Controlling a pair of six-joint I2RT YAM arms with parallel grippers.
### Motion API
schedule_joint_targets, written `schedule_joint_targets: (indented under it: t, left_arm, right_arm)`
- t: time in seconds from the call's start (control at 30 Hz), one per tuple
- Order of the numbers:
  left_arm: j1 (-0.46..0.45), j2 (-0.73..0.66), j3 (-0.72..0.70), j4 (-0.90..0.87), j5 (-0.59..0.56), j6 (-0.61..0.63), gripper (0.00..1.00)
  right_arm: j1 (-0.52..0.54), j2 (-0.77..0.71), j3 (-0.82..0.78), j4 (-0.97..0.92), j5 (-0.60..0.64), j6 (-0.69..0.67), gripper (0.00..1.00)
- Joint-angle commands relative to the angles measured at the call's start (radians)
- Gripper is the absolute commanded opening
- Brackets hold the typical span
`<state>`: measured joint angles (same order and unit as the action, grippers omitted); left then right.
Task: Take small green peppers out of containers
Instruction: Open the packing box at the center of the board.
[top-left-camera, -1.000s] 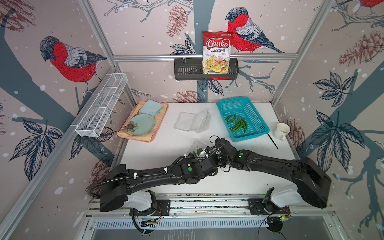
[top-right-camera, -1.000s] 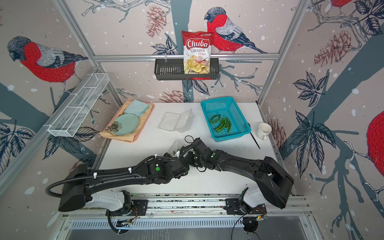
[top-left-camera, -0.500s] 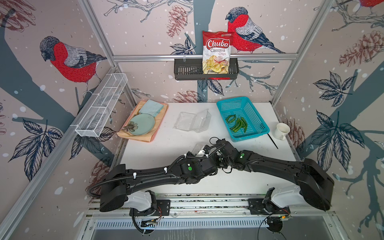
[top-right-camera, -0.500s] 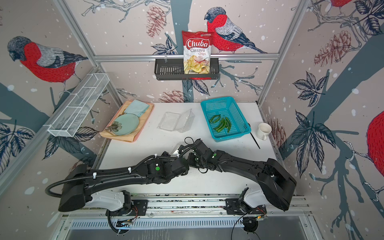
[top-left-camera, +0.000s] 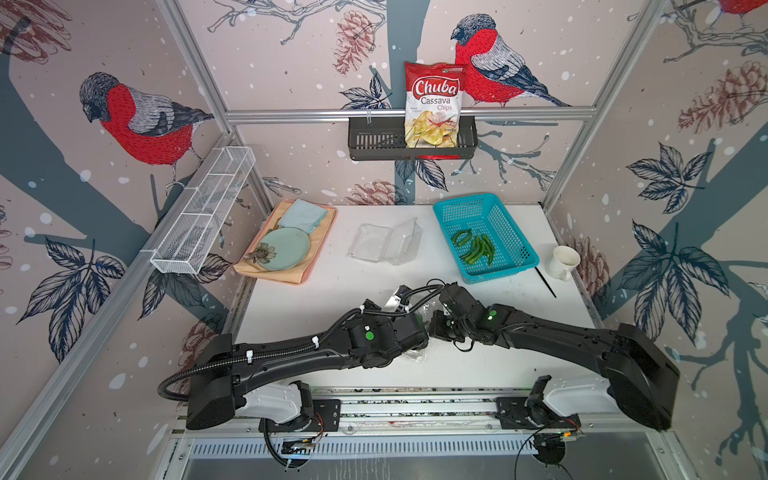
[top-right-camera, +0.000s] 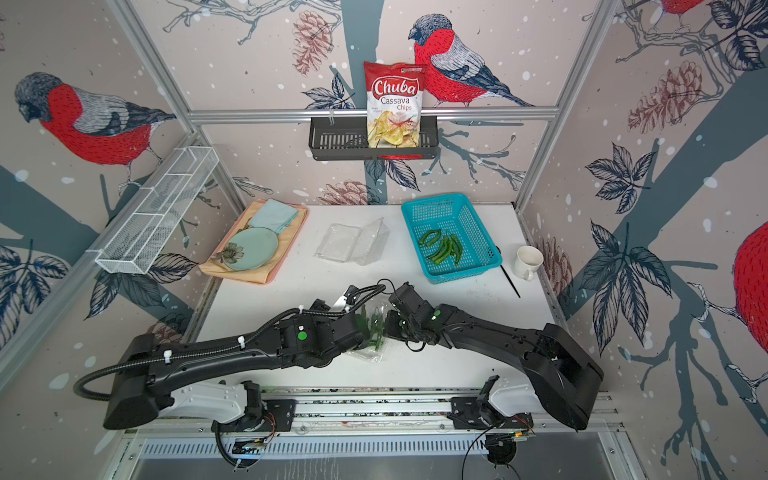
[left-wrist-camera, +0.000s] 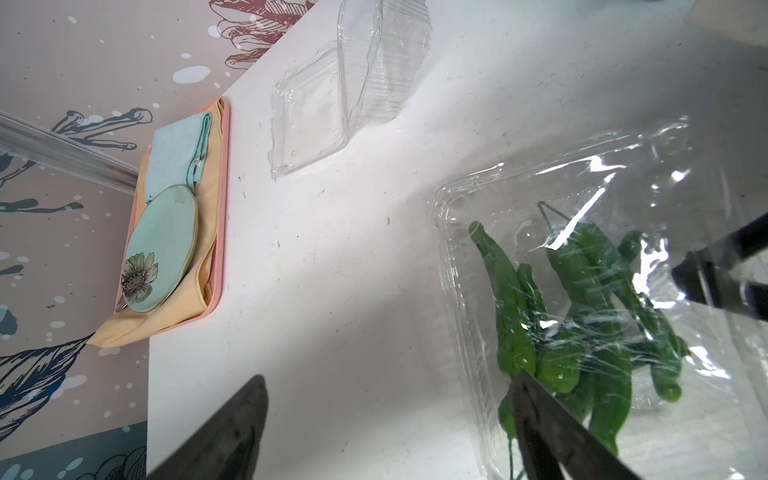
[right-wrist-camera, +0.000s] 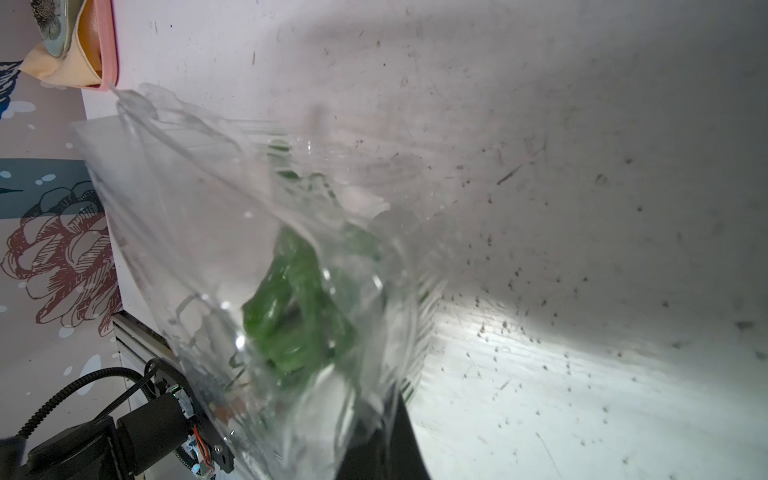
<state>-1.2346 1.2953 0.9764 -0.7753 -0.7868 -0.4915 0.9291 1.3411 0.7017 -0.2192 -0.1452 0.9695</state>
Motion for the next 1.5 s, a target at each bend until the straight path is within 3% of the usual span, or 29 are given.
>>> schedule_joint_targets:
  t: [0.0, 0.1, 0.17, 0.23, 0.3, 0.43, 0.57, 1.03, 1.47]
  left_arm:
    - [0.000, -0.010, 0.016, -0.044, -0.023, -0.038, 0.88]
    - [0.001, -0.022, 0.056, -0.035, 0.027, -0.022, 0.92]
    - [0.000, -0.035, 0.057, 0.040, 0.152, 0.031, 0.97]
    - [0.000, -0.044, 0.044, 0.141, 0.336, 0.089, 0.98]
    - [-0.001, -0.041, 0.027, 0.217, 0.444, 0.088, 0.98]
    - [-0.001, 0.008, 0.002, 0.269, 0.516, 0.087, 0.98]
    - [0.000, 0.047, -0.011, 0.286, 0.506, 0.105, 0.98]
    - [-0.002, 0.133, 0.016, 0.157, 0.088, 0.042, 0.90]
    - [-0.001, 0.122, -0.007, 0.105, 0.066, 0.026, 0.88]
  right_arm:
    - [0.000, -0.005, 0.008, -0.012, 0.022, 0.004, 0.00]
    - [-0.001, -0.014, 0.006, -0.007, 0.017, 0.010, 0.00]
    - [-0.003, -0.020, 0.003, 0.011, 0.004, 0.020, 0.00]
    - [-0.007, -0.015, 0.001, 0.032, -0.023, 0.029, 0.00]
    - [-0.008, -0.007, 0.004, 0.047, -0.040, 0.036, 0.00]
    - [-0.008, 0.005, 0.016, 0.065, -0.063, 0.056, 0.00]
    - [-0.007, 0.003, 0.021, 0.085, -0.080, 0.076, 0.00]
    - [0.010, 0.009, 0.047, 0.002, -0.083, 0.031, 0.00]
    - [0.011, 0.027, 0.047, -0.010, -0.063, 0.021, 0.00]
